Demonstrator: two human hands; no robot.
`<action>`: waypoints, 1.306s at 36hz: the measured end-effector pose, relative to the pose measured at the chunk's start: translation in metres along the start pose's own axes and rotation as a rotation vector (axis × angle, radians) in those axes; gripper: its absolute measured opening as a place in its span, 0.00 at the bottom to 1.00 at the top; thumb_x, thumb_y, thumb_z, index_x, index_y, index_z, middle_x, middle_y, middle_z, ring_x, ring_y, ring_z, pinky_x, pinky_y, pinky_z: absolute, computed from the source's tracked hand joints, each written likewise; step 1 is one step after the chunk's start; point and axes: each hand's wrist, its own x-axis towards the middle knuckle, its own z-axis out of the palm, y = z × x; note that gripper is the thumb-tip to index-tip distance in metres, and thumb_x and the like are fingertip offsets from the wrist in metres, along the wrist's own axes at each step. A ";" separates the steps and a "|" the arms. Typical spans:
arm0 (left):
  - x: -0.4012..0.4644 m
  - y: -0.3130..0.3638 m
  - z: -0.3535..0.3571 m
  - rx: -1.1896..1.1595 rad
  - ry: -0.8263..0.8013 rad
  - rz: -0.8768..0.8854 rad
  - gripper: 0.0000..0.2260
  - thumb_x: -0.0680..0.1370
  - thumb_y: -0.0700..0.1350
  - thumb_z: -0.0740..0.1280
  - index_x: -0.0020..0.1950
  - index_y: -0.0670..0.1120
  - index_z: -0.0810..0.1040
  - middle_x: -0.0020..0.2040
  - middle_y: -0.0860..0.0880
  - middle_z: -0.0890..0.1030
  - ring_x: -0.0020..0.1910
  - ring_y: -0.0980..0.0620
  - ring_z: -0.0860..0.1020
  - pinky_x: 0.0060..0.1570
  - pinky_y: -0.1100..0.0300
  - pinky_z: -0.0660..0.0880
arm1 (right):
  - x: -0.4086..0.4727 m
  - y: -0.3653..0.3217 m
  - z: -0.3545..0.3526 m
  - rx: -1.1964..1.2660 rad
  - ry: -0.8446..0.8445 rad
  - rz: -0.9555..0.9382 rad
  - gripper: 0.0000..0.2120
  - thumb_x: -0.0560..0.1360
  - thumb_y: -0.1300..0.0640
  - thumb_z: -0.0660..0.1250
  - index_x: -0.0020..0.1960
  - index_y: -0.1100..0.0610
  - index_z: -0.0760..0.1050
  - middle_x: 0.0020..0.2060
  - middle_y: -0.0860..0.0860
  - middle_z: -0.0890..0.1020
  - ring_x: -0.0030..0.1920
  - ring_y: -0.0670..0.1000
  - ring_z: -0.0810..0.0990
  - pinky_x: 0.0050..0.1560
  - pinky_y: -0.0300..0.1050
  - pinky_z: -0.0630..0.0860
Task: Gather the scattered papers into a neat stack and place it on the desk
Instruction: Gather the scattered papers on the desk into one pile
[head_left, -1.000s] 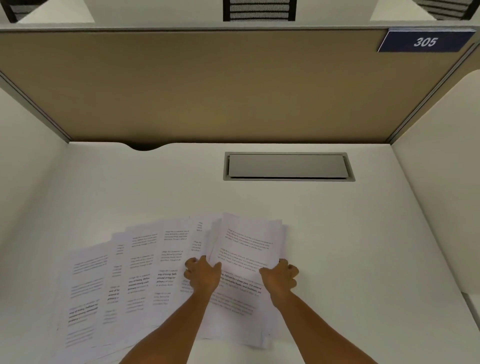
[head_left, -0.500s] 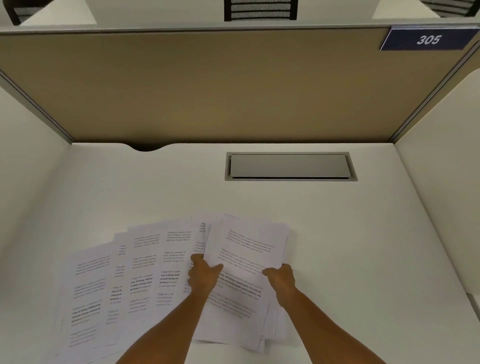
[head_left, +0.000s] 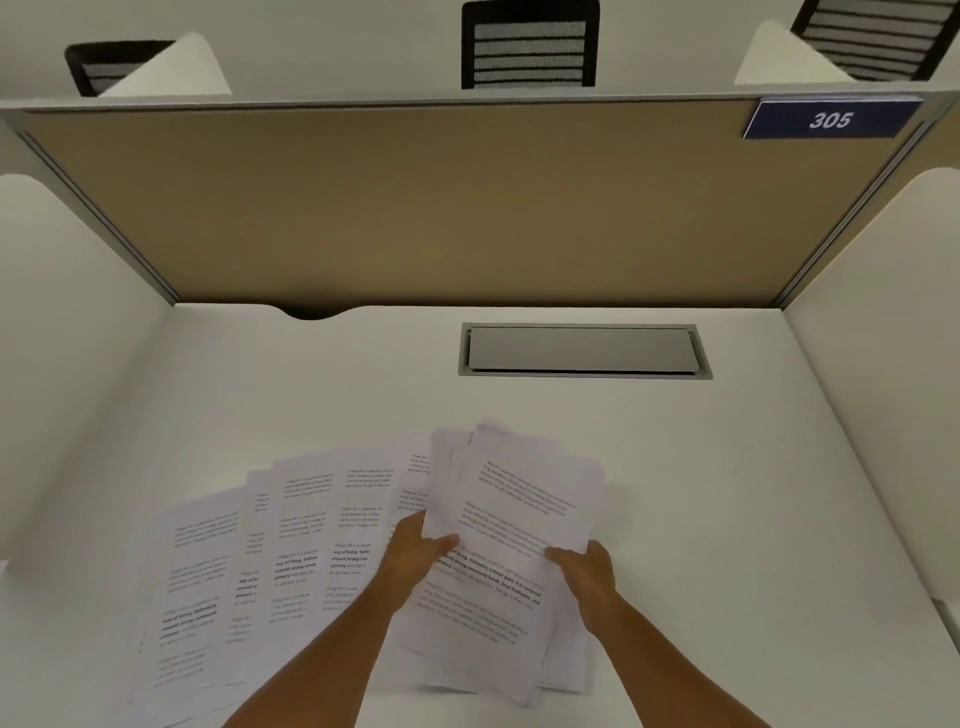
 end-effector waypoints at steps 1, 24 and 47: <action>-0.003 0.002 -0.002 -0.010 -0.021 0.024 0.17 0.74 0.40 0.73 0.62 0.46 0.77 0.55 0.49 0.83 0.55 0.48 0.81 0.60 0.47 0.78 | -0.007 -0.003 -0.005 0.044 -0.017 -0.015 0.29 0.67 0.56 0.79 0.64 0.59 0.71 0.56 0.54 0.80 0.56 0.57 0.80 0.59 0.54 0.78; -0.035 -0.013 -0.045 -0.049 0.273 0.037 0.21 0.73 0.37 0.73 0.65 0.43 0.75 0.57 0.46 0.81 0.55 0.46 0.79 0.56 0.53 0.77 | -0.057 -0.016 0.022 0.020 -0.239 -0.208 0.17 0.73 0.64 0.73 0.61 0.60 0.79 0.54 0.56 0.85 0.50 0.55 0.84 0.51 0.50 0.82; -0.006 -0.036 -0.091 0.154 -0.035 -0.082 0.29 0.66 0.48 0.80 0.65 0.47 0.76 0.61 0.47 0.82 0.58 0.47 0.80 0.58 0.48 0.79 | -0.039 -0.032 0.042 -0.150 -0.340 -0.183 0.20 0.72 0.67 0.73 0.62 0.57 0.78 0.48 0.49 0.84 0.49 0.49 0.82 0.55 0.47 0.80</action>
